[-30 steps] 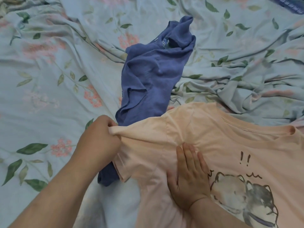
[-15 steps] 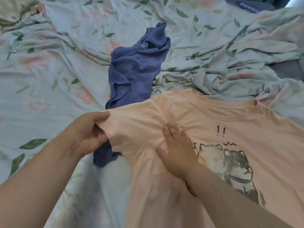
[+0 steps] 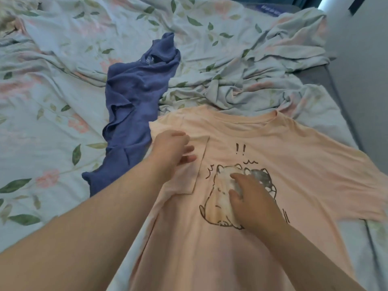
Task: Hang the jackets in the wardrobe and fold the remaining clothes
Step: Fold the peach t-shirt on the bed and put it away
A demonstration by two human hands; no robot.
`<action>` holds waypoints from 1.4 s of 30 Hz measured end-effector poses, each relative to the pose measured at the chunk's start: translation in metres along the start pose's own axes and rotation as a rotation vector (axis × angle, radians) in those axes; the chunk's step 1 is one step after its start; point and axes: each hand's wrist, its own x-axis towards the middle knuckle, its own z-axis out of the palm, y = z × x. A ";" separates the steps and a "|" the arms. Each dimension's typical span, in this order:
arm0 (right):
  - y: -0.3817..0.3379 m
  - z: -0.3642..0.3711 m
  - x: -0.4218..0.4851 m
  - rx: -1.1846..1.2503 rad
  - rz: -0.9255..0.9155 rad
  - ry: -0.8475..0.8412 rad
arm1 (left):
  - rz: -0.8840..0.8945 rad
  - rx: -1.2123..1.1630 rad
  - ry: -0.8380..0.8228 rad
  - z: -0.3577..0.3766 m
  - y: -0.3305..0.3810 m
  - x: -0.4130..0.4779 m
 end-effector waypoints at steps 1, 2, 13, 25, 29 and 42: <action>0.009 0.001 -0.007 -0.004 0.005 -0.010 | 0.161 0.151 0.098 -0.010 -0.009 0.000; 0.014 0.003 -0.012 -0.003 -0.007 -0.016 | 0.316 0.330 0.216 -0.025 -0.019 -0.002; -0.035 0.062 0.008 -0.380 -0.477 -0.142 | 0.613 1.428 -0.045 -0.107 -0.150 -0.027; 0.030 0.001 -0.029 0.044 -0.315 0.264 | 0.307 1.441 0.280 -0.039 -0.105 -0.039; 0.127 -0.069 -0.061 0.172 0.028 0.576 | 0.716 1.107 -0.002 0.077 -0.104 -0.066; 0.245 -0.133 -0.025 0.875 0.509 0.574 | 1.063 1.493 -0.479 0.289 -0.174 -0.029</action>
